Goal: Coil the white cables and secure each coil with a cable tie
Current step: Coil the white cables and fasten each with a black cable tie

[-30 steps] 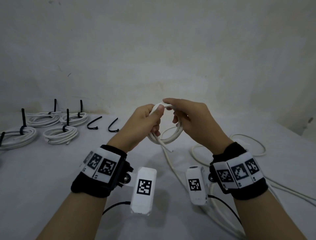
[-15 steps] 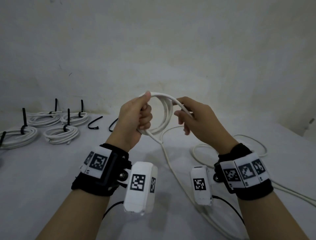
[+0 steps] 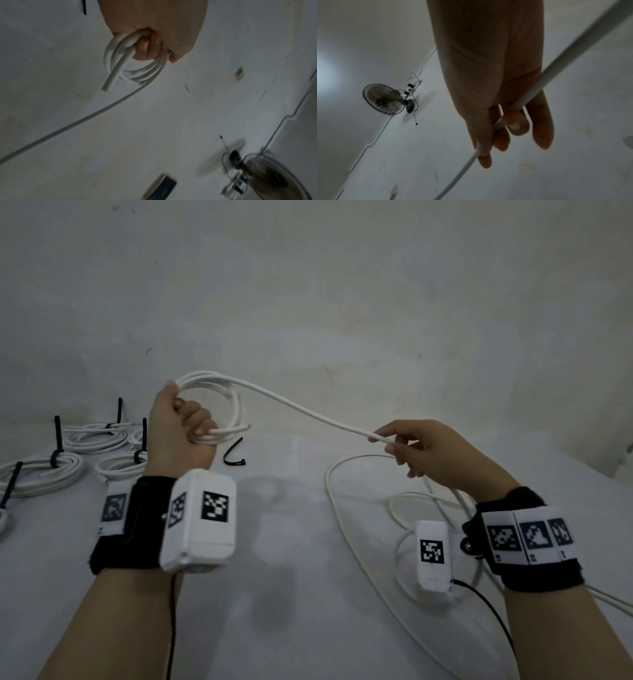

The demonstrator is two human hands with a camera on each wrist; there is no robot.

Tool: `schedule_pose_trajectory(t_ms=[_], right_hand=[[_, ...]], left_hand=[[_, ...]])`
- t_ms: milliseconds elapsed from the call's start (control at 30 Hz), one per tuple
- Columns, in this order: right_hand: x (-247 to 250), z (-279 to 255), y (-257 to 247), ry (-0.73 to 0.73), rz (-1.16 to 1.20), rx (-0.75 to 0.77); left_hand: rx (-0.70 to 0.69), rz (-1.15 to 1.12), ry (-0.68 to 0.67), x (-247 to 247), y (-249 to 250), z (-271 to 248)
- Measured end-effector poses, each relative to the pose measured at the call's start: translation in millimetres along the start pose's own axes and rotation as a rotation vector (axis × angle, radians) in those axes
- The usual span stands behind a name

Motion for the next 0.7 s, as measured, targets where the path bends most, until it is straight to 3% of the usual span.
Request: schedule_pose_trajectory(t_ms=[133,200,367,533,700], right_hand=[[18,-1,2,0.208,-0.113,0.02],[15,0,-6,0.238,-0.225,0.054],[-11,3,-19,0.03,-0.378,0.032],[-35,-8,-65,-0.16,-0.299,0.151],[-39,-20,-107,-0.149,-0.164,0.326]], left_hand=[[-0.055,-0.066,0.032,13,14,4],[-0.09,-0.031,0.017,7,13,2],[-0.184,0.135,-0.022,-11,7,-4],[-0.177,0.271,-0.056,-28,-10,-10],[-0.078,0.526,-0.261,-64,-52,-26]])
Point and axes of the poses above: each hand's wrist, its own z-axis towards the middle knuckle, its own x-axis out of the back of the hand, y = z × x, the point moved 10 cm from there along z, towards the middle knuckle, and after that the axes turned 8 degrees about -y, right-handed, at the moved point
